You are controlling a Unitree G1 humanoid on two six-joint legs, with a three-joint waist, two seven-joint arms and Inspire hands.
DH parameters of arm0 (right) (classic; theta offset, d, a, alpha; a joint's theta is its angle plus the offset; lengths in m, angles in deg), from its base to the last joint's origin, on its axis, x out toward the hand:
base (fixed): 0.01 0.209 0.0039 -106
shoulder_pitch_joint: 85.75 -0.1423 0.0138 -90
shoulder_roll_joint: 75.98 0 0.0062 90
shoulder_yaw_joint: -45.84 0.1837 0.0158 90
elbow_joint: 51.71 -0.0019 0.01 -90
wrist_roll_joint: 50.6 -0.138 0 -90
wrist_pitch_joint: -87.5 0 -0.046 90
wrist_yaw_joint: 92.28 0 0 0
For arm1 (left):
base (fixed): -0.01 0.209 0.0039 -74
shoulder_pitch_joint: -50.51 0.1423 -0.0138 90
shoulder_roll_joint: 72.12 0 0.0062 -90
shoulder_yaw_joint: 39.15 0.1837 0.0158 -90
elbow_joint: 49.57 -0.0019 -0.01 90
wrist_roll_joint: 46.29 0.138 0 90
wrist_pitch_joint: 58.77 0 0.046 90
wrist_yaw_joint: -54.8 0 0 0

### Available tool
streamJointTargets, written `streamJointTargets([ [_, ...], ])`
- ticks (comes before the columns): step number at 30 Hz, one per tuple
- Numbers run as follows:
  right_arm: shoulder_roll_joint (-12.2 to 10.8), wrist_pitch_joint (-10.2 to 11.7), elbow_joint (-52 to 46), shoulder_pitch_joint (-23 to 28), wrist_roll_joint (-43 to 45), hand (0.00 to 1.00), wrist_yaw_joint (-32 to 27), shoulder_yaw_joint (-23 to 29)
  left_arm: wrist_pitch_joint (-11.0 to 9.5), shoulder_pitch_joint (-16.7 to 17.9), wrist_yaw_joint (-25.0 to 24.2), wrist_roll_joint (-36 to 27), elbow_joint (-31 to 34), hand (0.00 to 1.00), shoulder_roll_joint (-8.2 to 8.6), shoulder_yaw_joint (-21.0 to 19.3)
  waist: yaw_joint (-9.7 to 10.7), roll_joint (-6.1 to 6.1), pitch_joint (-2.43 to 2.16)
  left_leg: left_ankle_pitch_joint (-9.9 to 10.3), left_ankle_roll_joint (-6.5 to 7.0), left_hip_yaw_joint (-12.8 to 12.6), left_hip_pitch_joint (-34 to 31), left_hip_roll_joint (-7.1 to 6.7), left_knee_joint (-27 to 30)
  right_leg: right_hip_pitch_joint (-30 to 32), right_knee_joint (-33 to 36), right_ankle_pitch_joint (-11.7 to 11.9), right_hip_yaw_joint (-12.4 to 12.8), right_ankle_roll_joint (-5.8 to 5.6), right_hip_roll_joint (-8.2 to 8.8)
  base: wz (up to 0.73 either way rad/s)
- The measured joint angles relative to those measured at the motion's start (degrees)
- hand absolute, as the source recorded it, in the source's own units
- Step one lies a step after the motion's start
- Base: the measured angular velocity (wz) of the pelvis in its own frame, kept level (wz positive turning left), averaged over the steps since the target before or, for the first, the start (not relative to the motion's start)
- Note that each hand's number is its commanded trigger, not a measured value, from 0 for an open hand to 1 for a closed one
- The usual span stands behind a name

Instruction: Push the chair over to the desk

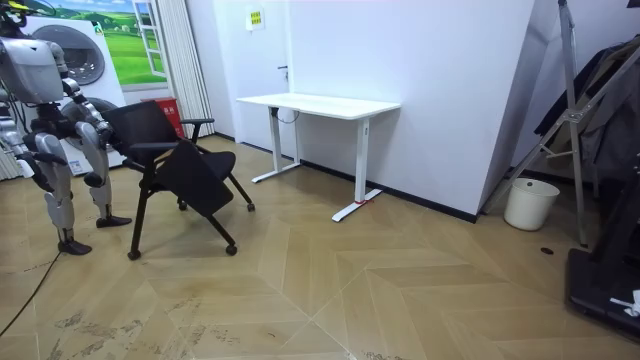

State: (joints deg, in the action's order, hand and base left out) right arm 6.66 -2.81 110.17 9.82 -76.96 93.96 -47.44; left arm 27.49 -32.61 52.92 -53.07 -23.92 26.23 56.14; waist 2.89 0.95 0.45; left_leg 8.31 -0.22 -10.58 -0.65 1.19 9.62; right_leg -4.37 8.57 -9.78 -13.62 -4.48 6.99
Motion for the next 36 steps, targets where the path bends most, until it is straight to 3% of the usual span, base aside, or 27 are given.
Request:
streamJointTargets([
  [8,0.00,-1.06,-0.77,-1.23,1.90,0.00,0.28,-0.03,0.00,0.03,0.00,0.02,0.52,0.00,-0.02,-0.24,-0.18,0.75,0.20,0.00,-0.03,1.40,-0.89,-0.27,0.64,-0.37,-0.08,-0.71,-0.84,0.05,0.04,0.10],
  [9,0.00,-1.06,-0.78,-1.26,1.99,0.00,0.44,-0.03,0.01,0.00,0.00,0.02,0.52,0.00,-0.02,-0.24,-0.22,0.48,-0.11,0.03,-0.07,1.48,-0.84,-0.29,0.66,-0.40,-0.13,-0.84,-0.83,0.09,0.04,0.10],
  [11,0.00,-1.04,-0.78,-1.45,2.12,0.00,0.93,-0.03,0.00,0.06,0.00,0.02,0.51,0.00,-0.02,-0.57,-0.27,0.66,-0.23,0.06,-0.11,1.63,-0.80,-0.33,0.66,-0.53,-0.17,-0.99,-0.86,0.10,0.04,0.04],
  [16,-0.01,-0.92,-0.80,-1.69,2.43,0.00,1.60,-0.10,-0.01,0.05,-0.08,0.10,0.49,0.00,-0.03,-0.61,-0.30,0.58,-0.29,0.11,-0.18,1.73,-0.78,-0.35,0.77,-0.63,-0.14,-1.01,-0.72,0.10,0.04,0.01],
  [31,0.00,-0.84,-0.64,-0.92,3.10,0.00,0.64,0.05,-0.05,0.14,0.58,0.11,0.12,0.00,0.03,-0.70,-0.06,-0.09,-0.03,0.22,-0.27,1.99,-0.67,-0.35,0.73,-0.80,0.11,-0.99,-0.66,0.11,0.00,0.00],
  [36,-0.02,-0.36,-0.84,0.06,3.21,0.00,-0.20,0.13,-0.05,0.24,3.75,0.11,0.09,0.00,0.03,-0.99,-0.10,-0.39,0.16,0.25,-0.32,1.94,0.83,-0.35,0.03,-1.90,0.10,-0.99,-0.36,0.11,-0.03,0.00],
])
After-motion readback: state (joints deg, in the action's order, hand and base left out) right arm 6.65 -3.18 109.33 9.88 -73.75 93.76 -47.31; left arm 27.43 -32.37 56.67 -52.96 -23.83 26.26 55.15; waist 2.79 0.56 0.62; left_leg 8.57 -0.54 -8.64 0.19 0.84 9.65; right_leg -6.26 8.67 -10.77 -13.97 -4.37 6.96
